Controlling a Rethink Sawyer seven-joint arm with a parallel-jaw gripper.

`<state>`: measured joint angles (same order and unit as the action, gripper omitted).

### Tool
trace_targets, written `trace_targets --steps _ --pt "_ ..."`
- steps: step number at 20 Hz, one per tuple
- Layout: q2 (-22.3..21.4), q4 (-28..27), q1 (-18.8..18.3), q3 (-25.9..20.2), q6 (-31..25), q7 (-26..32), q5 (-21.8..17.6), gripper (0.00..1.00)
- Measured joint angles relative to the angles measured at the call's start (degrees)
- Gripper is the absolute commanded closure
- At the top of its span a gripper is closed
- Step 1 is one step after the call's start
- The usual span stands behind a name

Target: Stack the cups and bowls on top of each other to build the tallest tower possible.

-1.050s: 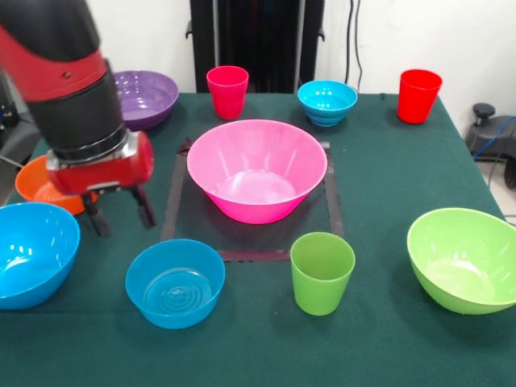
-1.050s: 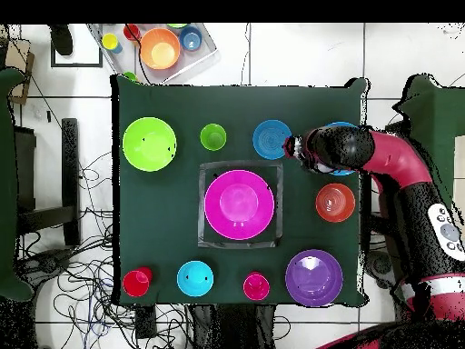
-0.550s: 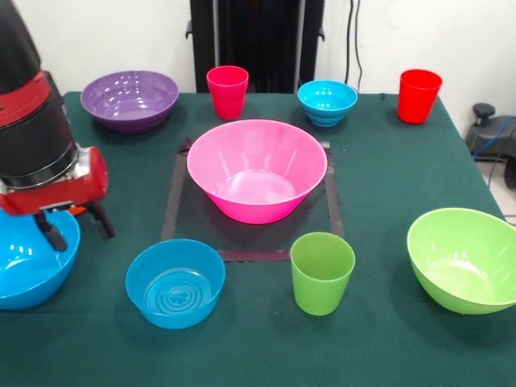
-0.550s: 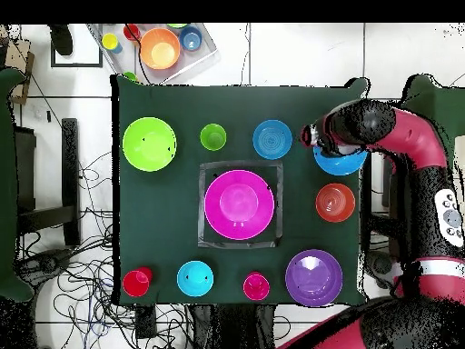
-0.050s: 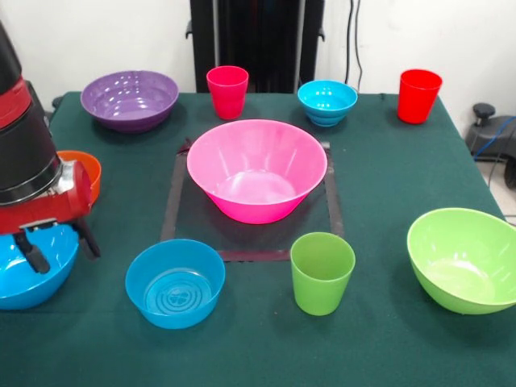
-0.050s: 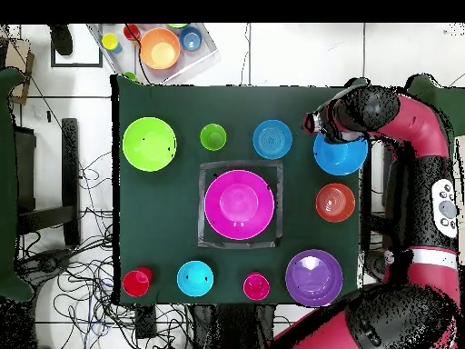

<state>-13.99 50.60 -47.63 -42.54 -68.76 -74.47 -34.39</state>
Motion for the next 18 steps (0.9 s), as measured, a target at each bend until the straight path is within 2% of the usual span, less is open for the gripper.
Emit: trace_targets --steps 7,18 --pt "1.2 -1.3 -0.5 0.1 0.0 0.0 -0.3 0.00" --pt "-0.3 -1.4 -2.3 0.9 0.1 0.0 -0.6 0.00"
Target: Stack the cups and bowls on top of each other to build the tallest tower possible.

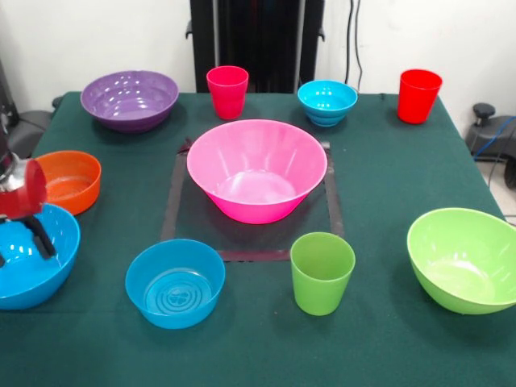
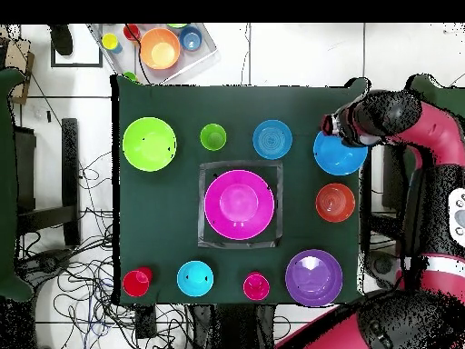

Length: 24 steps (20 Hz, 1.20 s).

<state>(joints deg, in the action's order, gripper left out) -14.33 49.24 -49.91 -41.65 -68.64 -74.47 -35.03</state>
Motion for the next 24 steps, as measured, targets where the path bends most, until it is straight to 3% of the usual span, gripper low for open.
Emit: trace_targets --steps 12,24 --pt "-7.1 10.3 -1.4 4.6 9.9 0.0 -0.1 0.00" --pt "-10.8 18.3 0.8 8.6 14.1 0.0 0.8 0.00"
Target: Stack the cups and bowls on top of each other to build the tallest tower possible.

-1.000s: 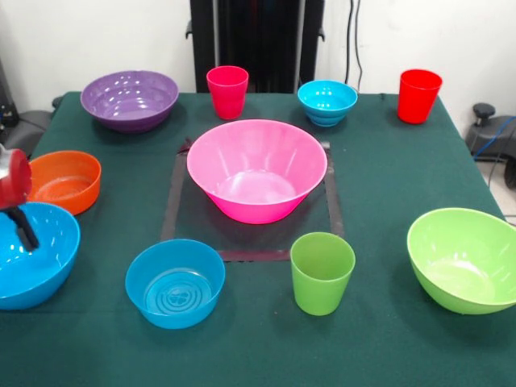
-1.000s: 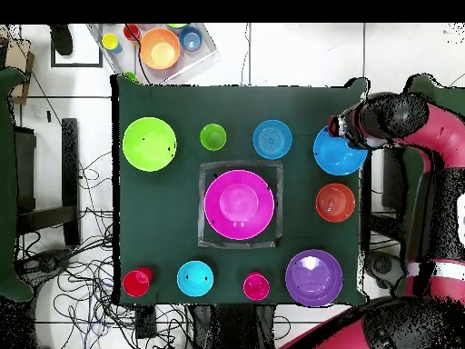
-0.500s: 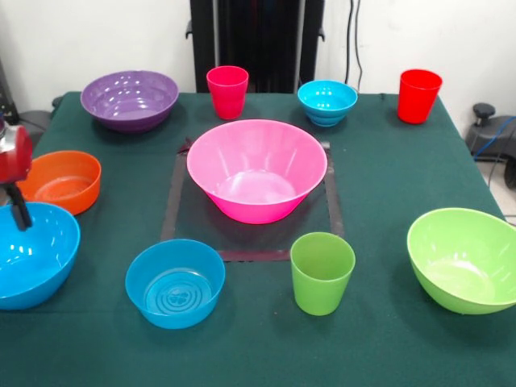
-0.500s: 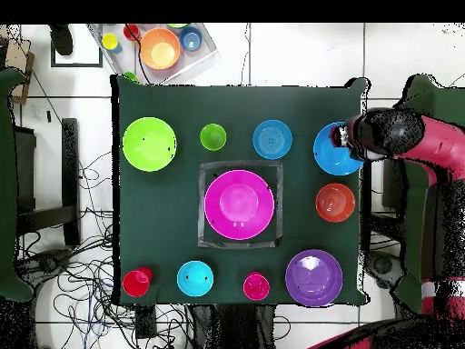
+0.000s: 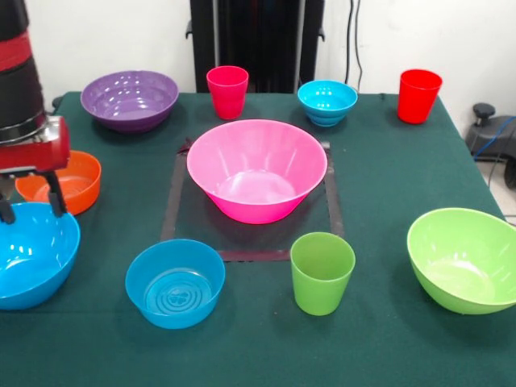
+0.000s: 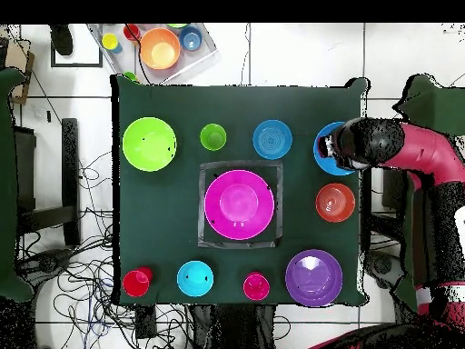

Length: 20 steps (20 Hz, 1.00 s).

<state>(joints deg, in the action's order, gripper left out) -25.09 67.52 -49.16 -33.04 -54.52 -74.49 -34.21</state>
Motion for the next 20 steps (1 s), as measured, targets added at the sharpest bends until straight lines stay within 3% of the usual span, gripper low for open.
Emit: trace_targets --steps 20 --pt "1.0 1.4 2.4 2.1 4.9 0.0 2.2 0.00"
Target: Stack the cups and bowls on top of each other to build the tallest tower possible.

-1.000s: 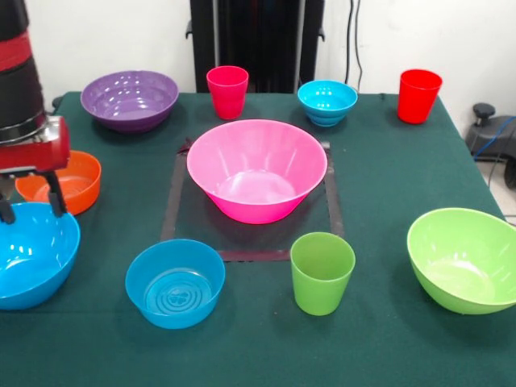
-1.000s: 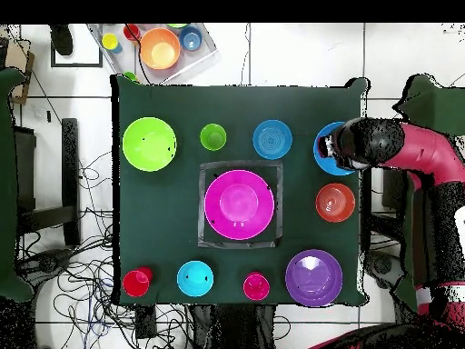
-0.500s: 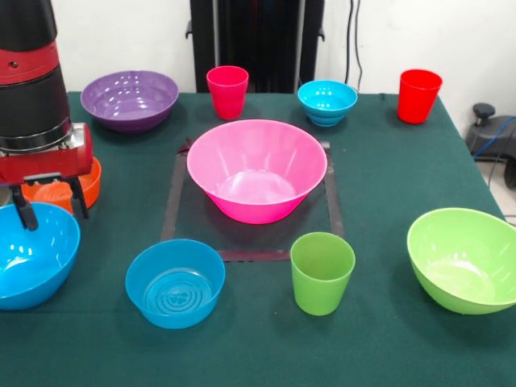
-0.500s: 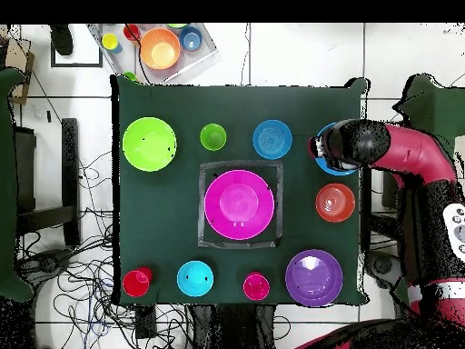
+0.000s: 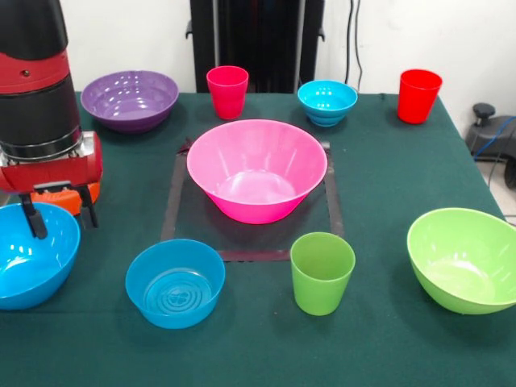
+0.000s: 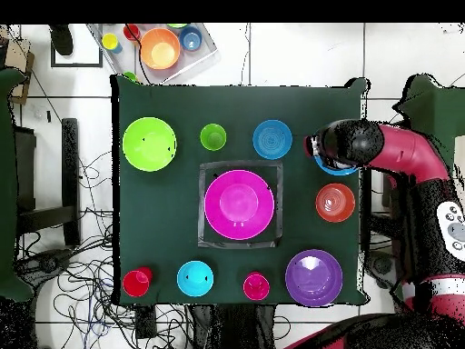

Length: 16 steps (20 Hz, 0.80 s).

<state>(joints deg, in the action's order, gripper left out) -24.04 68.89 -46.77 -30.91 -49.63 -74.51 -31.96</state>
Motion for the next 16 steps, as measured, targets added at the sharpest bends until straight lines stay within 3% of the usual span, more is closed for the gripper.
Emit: trace_targets --steps 16 --pt "0.4 2.8 0.9 3.8 9.4 -0.3 0.3 0.00"
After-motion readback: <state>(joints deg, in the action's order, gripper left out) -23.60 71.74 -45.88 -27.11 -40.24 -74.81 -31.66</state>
